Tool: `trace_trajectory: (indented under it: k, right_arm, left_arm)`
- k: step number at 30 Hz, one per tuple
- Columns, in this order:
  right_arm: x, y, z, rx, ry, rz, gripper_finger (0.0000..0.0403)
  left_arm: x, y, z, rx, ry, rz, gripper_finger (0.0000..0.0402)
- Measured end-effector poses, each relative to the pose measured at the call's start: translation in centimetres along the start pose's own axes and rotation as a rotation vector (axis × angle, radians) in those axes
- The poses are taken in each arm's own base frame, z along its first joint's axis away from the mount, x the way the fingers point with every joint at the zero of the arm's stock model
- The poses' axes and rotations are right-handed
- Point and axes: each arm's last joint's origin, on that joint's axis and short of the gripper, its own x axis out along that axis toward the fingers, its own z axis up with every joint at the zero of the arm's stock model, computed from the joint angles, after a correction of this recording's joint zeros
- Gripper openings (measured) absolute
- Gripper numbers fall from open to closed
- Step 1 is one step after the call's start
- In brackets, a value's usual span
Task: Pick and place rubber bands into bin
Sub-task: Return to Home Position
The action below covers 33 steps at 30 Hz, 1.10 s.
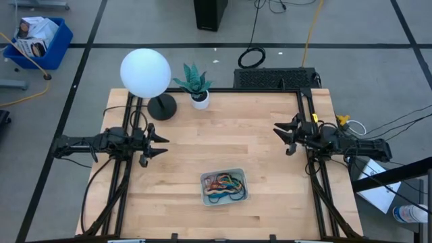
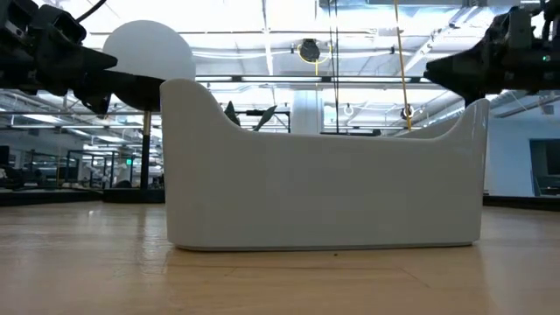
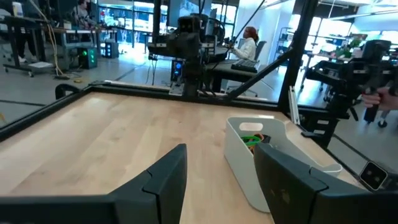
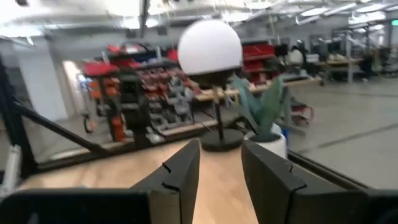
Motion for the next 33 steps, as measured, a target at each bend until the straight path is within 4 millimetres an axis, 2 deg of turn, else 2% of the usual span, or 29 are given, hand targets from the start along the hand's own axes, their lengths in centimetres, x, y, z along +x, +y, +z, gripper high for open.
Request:
trace_trajectory:
  k: [8,33]
  right_arm:
    - [-0.02,-0.12,-1.14,-0.035,0.116,-0.011,0.0114]
    - [0.03,-0.07,-0.76,-0.013,0.077,-0.009,0.0114]
  left_arm:
    - [0.0,0.0,0.0,-0.006,0.0,0.0,0.0191]
    - [0.0,0.0,0.01,-0.007,-0.001,-0.001,0.0191]
